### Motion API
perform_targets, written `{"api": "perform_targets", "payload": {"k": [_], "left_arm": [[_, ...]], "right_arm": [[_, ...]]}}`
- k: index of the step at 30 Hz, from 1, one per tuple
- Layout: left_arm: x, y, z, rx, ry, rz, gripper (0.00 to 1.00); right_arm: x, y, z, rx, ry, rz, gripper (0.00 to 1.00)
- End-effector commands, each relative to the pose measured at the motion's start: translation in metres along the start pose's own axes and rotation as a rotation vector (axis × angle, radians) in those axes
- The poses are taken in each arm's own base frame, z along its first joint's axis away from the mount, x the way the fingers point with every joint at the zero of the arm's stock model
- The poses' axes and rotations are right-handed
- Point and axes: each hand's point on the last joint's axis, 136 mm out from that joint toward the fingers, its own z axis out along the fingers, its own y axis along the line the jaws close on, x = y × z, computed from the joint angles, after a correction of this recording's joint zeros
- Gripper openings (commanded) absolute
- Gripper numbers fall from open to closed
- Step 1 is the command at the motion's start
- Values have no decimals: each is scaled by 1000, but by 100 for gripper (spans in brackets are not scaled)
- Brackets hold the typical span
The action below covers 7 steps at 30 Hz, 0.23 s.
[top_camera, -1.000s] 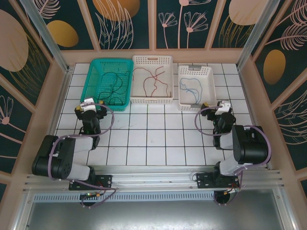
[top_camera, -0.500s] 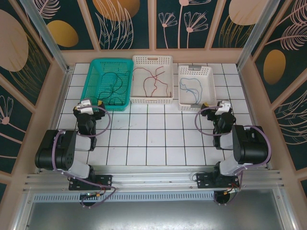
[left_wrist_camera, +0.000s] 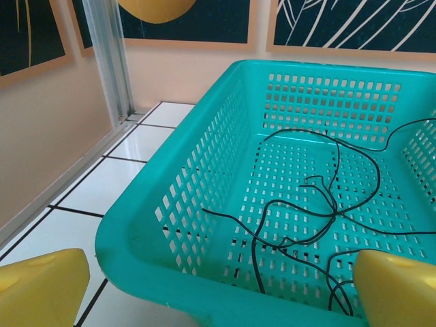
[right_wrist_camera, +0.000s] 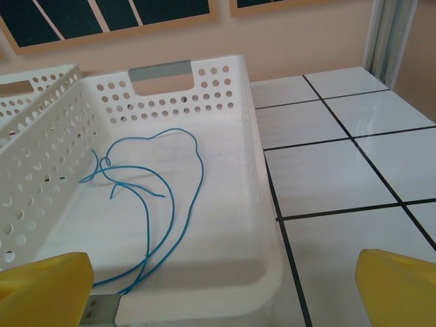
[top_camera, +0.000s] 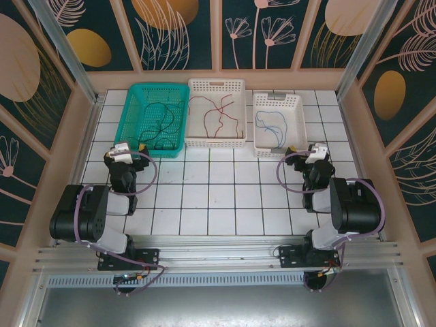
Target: Untangle the cables
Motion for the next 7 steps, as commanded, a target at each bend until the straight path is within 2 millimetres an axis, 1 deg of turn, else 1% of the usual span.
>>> {"api": "perform_targets", "payload": {"k": [1, 7], "left_arm": [[-9, -4, 0, 31, -35, -6, 99], [-9, -4, -2, 29, -41, -7, 99]], "right_arm": [[-9, 3, 3, -17, -26, -16, 99], [-9, 3, 3, -17, -27, -16, 99]]}}
